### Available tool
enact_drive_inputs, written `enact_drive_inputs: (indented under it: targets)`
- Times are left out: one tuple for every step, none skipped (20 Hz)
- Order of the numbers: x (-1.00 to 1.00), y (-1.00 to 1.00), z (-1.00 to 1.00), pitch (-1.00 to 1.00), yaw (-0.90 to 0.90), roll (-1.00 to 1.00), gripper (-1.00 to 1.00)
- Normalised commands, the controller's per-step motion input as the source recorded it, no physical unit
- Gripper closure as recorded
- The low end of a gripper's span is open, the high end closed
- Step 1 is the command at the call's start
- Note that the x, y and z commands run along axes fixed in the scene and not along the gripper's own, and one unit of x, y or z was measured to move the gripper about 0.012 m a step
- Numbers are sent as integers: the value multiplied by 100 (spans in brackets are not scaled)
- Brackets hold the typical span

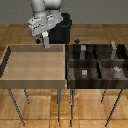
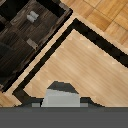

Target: Place the milk carton into the appropriate compartment.

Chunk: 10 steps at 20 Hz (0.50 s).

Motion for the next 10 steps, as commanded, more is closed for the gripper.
enact_drive_inputs:
  targets:
    - [0, 100, 0, 0, 0, 0, 100]
    - [0, 100, 0, 0, 0, 0, 100]
    - [0, 100, 0, 0, 0, 0, 100]
    - [0, 100, 0, 0, 0, 0, 100]
    - [0, 100, 0, 0, 0, 0, 100]
    - [0, 100, 0, 0, 0, 0, 100]
    - [0, 100, 0, 0, 0, 0, 100]
    - [0, 100, 0, 0, 0, 0, 100]
    - [0, 100, 0, 0, 0, 0, 100]
    - [0, 100, 0, 0, 0, 0, 100]
